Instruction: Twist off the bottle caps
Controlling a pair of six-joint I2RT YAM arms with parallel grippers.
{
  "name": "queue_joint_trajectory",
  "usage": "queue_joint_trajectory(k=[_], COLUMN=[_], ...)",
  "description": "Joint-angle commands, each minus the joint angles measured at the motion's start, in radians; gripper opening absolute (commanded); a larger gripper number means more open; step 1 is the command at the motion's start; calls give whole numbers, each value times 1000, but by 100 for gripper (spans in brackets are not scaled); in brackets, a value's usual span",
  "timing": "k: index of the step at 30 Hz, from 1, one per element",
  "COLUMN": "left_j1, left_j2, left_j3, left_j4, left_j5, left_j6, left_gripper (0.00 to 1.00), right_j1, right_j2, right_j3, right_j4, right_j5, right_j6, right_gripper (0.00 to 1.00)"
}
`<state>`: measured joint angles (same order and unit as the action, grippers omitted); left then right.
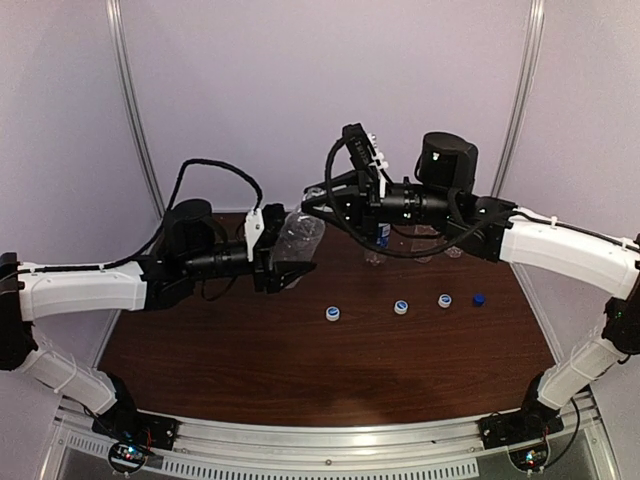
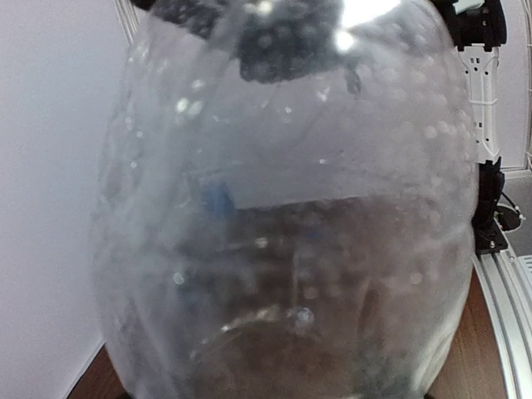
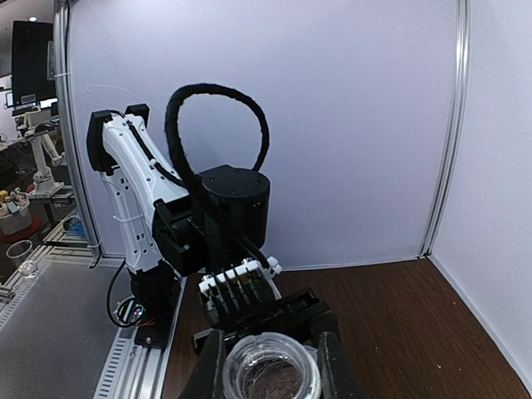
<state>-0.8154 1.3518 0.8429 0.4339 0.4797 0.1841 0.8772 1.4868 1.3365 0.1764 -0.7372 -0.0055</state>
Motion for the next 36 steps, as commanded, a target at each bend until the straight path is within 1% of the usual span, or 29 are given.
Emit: queue_joint_trajectory(k=[1, 5, 7, 9, 10, 13, 16, 19, 21, 25, 31, 36], left_j1=[-5, -4, -4, -4, -3, -2, -1, -2, -2, -2, -2, -2], left_j2=[0, -16, -32, -53, -65, -96, -114, -117, -114, -109, -108, -105], left_j3=[31, 37, 38, 31, 23, 4, -8, -17, -16, -15, -16, -15], left_j4=[27, -32, -58, -70, -69, -62, -69, -75, -79, -80, -78, -75], left_j5=[-127, -392, -499, -566, -589, -648, -679, -687, -687, -687, -686, -680], left_j6=[-2, 4, 13, 22, 23, 20, 18, 15, 13, 8, 14, 15], left_gripper=[97, 97, 98, 97, 98, 97, 97, 97, 97, 97, 97, 97], right_j1=[-1, -40, -54, -70, -83, -120, -153, -169, -181, -204, -223, -233], right_j2=[17, 70, 132, 194, 226, 311, 382, 457, 517, 621, 659, 663], right_j3=[75, 201, 260, 302, 319, 328, 328, 350, 384, 473, 470, 424], right_j4=[-150, -329, -391, -407, -396, -314, -206, -149, -135, -170, -128, -52], right_j5=[128, 402, 516, 559, 551, 530, 523, 544, 545, 565, 561, 551], right_j6=[-19, -13, -14, -6, 4, 61, 101, 99, 97, 116, 163, 197], right_gripper=[0, 0, 0, 0, 0, 0, 0, 0, 0, 0, 0, 0])
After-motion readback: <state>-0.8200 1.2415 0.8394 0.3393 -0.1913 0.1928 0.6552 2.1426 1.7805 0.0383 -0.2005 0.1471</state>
